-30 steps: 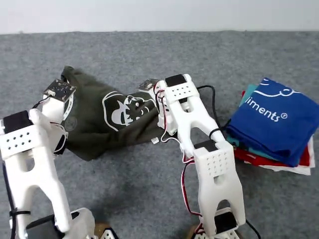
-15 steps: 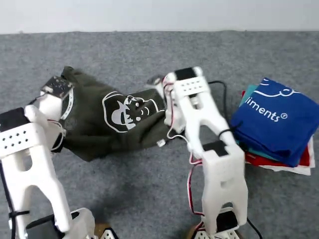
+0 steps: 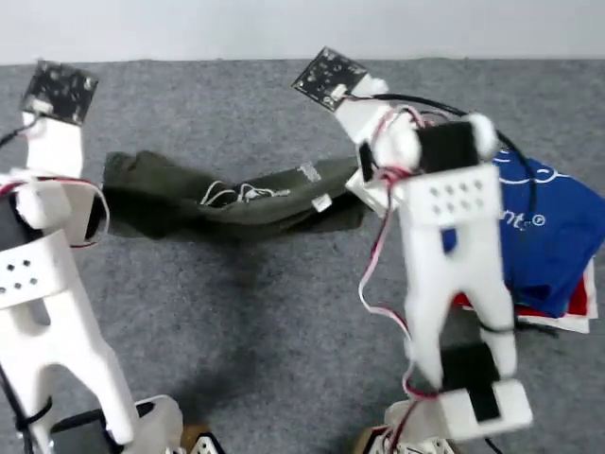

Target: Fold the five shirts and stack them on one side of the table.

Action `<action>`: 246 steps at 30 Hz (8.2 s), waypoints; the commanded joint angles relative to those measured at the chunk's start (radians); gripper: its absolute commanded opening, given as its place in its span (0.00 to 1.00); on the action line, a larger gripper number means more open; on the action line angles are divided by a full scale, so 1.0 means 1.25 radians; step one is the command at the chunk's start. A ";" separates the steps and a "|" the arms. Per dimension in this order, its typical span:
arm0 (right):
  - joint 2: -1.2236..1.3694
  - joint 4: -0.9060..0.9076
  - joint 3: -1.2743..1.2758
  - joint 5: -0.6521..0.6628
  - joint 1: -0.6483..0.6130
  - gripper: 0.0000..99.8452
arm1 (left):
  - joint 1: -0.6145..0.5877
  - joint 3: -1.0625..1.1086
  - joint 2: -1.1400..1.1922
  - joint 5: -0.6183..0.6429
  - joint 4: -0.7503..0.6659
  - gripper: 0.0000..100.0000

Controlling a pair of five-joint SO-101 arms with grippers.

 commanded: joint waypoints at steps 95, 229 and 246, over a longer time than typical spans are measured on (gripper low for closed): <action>0.524 -0.949 -0.076 0.277 0.079 0.01 | 0.095 -0.144 0.611 -0.300 -1.000 0.01; 0.455 0.028 0.015 -0.103 0.039 0.01 | -0.060 0.443 0.099 -0.033 -0.290 0.02; 0.473 0.014 0.017 -0.149 -0.470 0.01 | -0.463 0.541 -0.011 -0.215 -0.265 0.02</action>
